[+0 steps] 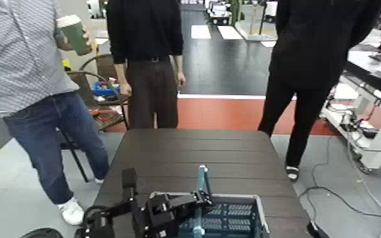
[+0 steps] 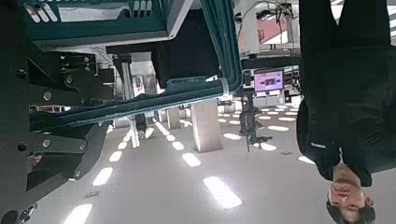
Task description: Grasp the handle of the crate.
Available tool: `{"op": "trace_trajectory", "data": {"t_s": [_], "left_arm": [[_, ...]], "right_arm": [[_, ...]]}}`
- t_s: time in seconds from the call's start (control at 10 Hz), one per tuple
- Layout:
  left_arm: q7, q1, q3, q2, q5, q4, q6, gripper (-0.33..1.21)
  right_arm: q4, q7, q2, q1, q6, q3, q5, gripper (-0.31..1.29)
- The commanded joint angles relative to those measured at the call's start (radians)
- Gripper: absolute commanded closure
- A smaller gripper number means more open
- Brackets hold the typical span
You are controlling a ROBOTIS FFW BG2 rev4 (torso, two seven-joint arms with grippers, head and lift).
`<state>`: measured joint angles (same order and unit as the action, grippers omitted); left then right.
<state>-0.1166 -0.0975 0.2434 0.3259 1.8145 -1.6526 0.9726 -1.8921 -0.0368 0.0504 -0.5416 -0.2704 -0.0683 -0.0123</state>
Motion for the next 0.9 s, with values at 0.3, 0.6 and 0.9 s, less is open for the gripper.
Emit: {"op": "trace_trajectory", "data": {"t_s": [0.3,0.6,0.9], "left_arm": [[-0.005,0.008,-0.004,-0.004,0.005,-0.006,-0.003,1.19],[-0.005,0.013,-0.010,-0.007,0.005,-0.007,-0.008,1.19],[-0.008,0.015,-0.010,-0.008,0.005,-0.007,-0.009,1.19]], "right_arm": [[0.001,-0.002,0.002,0.003,0.005,-0.002,0.000,0.15],[-0.001,0.000,0.005,0.006,0.014,-0.004,0.000,0.15],[-0.001,-0.009,0.009,0.009,0.019,-0.007,0.011,0.15]]}}
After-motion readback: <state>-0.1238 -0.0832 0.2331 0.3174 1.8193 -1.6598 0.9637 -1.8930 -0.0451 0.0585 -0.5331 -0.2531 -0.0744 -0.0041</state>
